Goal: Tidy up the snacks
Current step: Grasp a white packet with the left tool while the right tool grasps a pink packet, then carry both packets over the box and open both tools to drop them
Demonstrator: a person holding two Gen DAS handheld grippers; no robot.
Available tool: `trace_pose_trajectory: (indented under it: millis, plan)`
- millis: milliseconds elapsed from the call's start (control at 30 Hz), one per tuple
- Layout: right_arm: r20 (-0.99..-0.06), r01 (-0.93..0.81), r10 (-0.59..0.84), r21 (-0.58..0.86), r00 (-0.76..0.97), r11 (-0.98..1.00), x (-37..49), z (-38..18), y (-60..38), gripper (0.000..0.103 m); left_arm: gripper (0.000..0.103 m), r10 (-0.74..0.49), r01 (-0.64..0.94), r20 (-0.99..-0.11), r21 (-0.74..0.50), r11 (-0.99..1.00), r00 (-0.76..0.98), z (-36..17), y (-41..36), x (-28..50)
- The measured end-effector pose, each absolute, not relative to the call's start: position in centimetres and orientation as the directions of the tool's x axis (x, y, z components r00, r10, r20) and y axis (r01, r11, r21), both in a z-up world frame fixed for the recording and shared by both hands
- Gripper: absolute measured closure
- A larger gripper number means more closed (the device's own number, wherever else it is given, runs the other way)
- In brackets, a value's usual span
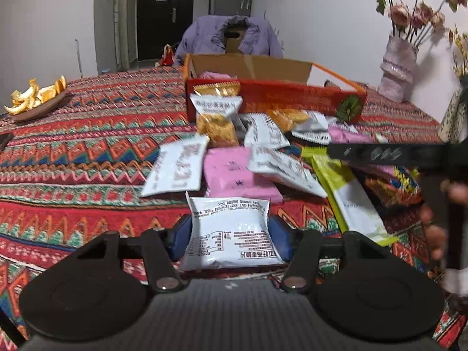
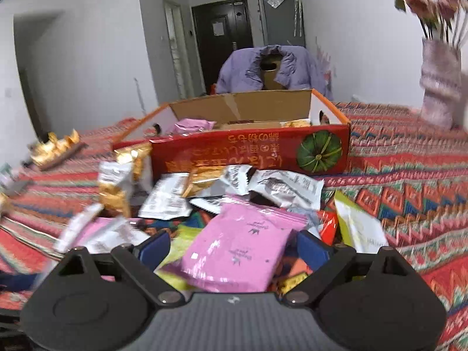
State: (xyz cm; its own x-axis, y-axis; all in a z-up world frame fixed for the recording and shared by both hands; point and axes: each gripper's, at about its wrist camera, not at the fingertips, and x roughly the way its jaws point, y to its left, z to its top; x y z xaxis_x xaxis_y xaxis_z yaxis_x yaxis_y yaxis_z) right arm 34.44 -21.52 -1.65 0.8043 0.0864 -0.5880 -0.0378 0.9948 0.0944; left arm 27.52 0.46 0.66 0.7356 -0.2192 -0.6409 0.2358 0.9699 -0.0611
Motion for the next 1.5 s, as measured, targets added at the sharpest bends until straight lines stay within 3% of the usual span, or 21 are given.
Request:
trace_pose_trajectory:
  millis: [67, 167, 1000, 1233, 1400, 1500]
  plan:
    - [-0.59, -0.035, 0.045, 0.029, 0.806, 0.999, 34.7, -1.9, -20.7, 0.03, 0.045, -0.218, 0.23, -0.625, -0.062, 0.971, 0.75, 1.4, 1.0, 27.2]
    - [-0.58, -0.06, 0.062, 0.022, 0.813, 0.998, 34.2, -1.8, -20.5, 0.042, 0.045, -0.215, 0.224, -0.606, -0.063, 0.973, 0.766, 2.1, 1.5, 27.0]
    - [-0.441, -0.107, 0.118, 0.051, 0.889, 0.993, 19.1, 4.6, -27.6, 0.043, 0.045, -0.33, 0.334, -0.502, -0.084, 0.939, 0.799, 6.5, -5.0, 19.5]
    - [-0.434, -0.112, 0.138, 0.085, 0.891, 0.99, 20.6, 5.0, -28.6, 0.043, 0.045, -0.329, 0.329, -0.498, -0.09, 0.94, 0.802, 8.1, -4.8, 22.8]
    - [-0.401, -0.141, 0.131, 0.004, 0.907, 0.99, 24.9, 7.5, -28.9, 0.043, 0.045, -0.333, 0.322, -0.459, -0.104, 0.941, 0.824, 11.0, -3.8, 28.9]
    - [-0.39, -0.184, 0.18, 0.028, 0.903, 0.983, 28.9, 9.4, -29.5, 0.043, 0.044, -0.345, 0.34, -0.442, -0.094, 0.936, 0.828, 12.7, -3.6, 33.3]
